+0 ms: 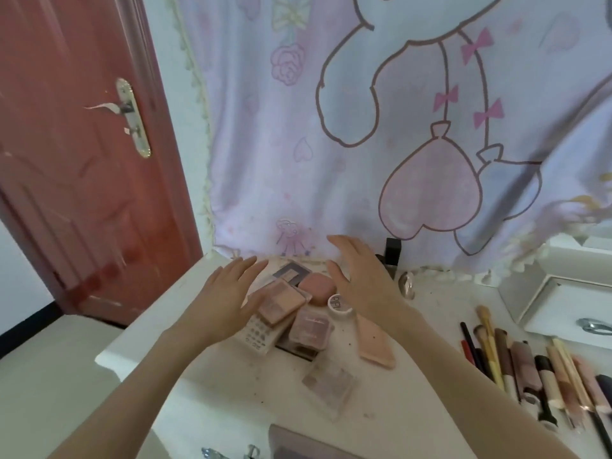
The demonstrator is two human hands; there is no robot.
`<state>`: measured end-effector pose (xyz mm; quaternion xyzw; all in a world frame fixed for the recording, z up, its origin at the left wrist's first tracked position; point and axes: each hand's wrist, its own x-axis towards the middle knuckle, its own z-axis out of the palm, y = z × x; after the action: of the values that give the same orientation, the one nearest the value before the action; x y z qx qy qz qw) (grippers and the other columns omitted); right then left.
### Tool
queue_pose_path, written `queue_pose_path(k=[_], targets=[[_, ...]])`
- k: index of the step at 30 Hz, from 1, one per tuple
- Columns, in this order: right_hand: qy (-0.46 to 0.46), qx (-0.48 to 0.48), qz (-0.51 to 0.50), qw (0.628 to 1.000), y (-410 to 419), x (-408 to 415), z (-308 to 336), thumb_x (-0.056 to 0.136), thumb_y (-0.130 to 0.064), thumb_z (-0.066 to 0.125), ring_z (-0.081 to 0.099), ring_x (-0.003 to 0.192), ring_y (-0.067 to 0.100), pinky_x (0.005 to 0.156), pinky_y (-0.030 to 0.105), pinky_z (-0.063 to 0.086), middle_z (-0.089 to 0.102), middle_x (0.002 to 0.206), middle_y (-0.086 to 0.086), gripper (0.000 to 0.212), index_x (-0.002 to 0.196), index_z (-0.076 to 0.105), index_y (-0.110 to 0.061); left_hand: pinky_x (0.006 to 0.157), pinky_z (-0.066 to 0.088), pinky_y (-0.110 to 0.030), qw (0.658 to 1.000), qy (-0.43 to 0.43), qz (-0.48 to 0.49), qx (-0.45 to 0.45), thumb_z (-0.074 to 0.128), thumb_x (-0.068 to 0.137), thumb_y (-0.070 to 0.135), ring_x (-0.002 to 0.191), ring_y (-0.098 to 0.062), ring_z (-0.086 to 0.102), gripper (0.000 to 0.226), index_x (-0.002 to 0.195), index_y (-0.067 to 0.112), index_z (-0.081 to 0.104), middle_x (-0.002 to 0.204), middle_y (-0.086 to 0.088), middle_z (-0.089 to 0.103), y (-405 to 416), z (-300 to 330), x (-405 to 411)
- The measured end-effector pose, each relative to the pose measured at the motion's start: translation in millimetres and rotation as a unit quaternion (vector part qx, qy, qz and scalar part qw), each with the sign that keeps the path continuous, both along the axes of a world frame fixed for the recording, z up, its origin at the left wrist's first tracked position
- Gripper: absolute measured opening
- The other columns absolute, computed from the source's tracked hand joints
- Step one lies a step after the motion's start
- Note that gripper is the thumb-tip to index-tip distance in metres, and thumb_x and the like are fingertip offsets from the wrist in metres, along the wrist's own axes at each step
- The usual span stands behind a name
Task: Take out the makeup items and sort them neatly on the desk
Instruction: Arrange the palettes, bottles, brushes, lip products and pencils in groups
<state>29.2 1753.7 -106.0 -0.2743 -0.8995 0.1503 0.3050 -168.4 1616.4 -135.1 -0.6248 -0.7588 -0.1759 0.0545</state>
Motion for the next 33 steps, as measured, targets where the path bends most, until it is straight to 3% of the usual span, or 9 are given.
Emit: queue_pose_path(k=[8, 12, 15, 22, 26, 30, 33], targets=[[-0.227, -0.034, 0.056, 0.972, 59, -93, -38, 0.097, -0.011, 0.035, 0.035, 0.131, 0.020, 0.103, 0.030, 0.030, 0.040, 0.145, 0.001, 0.043, 0.138, 0.042, -0.020, 0.111, 0.014, -0.027, 0.993, -0.095, 0.064, -0.015, 0.038, 0.099, 0.027, 0.140, -0.017, 0.021, 0.042, 0.141, 0.023, 0.037, 0.150, -0.002, 0.030, 9, -43, -67], [-0.356, -0.027, 0.102, 0.928, 96, -129, -47, 0.094, -0.013, 0.044, 0.030, 0.137, 0.020, 0.110, 0.033, 0.025, 0.031, 0.151, 0.002, 0.053, 0.144, 0.033, -0.025, 0.110, 0.017, -0.030, 0.992, -0.100, 0.065, -0.049, 0.038, 0.099, 0.028, 0.139, -0.017, 0.023, 0.041, 0.140, 0.025, 0.039, 0.150, -0.003, 0.030, 42, -71, -95], [-0.433, -0.041, 0.144, 0.889, 115, -147, -51, 0.090, -0.019, 0.053, 0.027, 0.139, 0.018, 0.112, 0.031, 0.022, 0.026, 0.154, 0.000, 0.061, 0.146, 0.029, -0.024, 0.114, 0.011, -0.034, 0.990, -0.087, 0.075, -0.084, 0.033, 0.100, 0.032, 0.142, -0.015, 0.015, 0.042, 0.141, 0.030, 0.034, 0.153, 0.002, 0.023, 59, -90, -108], [-0.492, -0.103, 0.177, 0.846, 141, -172, -54, 0.079, -0.031, 0.072, 0.028, 0.139, 0.017, 0.113, 0.034, 0.025, 0.025, 0.154, -0.003, 0.079, 0.146, 0.029, -0.024, 0.113, -0.005, -0.025, 0.993, -0.050, 0.099, -0.031, 0.025, 0.099, 0.039, 0.141, -0.004, 0.010, 0.041, 0.139, 0.042, 0.032, 0.152, 0.016, 0.021, 60, -114, -113], [-0.480, -0.102, 0.184, 0.852, 141, -176, -53, 0.076, -0.030, 0.075, 0.042, 0.126, 0.021, 0.104, 0.037, 0.036, 0.041, 0.140, 0.000, 0.069, 0.136, 0.043, -0.018, 0.114, -0.004, -0.025, 0.993, -0.043, 0.105, -0.036, 0.025, 0.099, 0.038, 0.142, -0.003, 0.010, 0.041, 0.140, 0.041, 0.032, 0.152, 0.016, 0.020, 59, -112, -112], [-0.486, -0.087, 0.170, 0.853, 140, -179, -50, 0.072, -0.036, 0.077, 0.047, 0.111, 0.019, 0.087, 0.029, 0.042, 0.046, 0.126, 0.002, 0.065, 0.127, 0.049, -0.014, 0.115, -0.004, -0.025, 0.992, -0.040, 0.109, -0.045, 0.023, 0.099, 0.040, 0.142, -0.003, 0.008, 0.042, 0.140, 0.042, 0.029, 0.153, 0.017, 0.019, 59, -111, -112], [-0.493, -0.097, 0.154, 0.851, 138, -182, -48, 0.071, -0.035, 0.079, 0.049, 0.108, 0.021, 0.090, 0.034, 0.045, 0.048, 0.125, 0.004, 0.065, 0.124, 0.048, -0.014, 0.114, -0.004, -0.025, 0.992, -0.035, 0.114, -0.046, 0.023, 0.099, 0.041, 0.142, -0.003, 0.009, 0.042, 0.141, 0.042, 0.029, 0.152, 0.017, 0.020, 58, -110, -111]])
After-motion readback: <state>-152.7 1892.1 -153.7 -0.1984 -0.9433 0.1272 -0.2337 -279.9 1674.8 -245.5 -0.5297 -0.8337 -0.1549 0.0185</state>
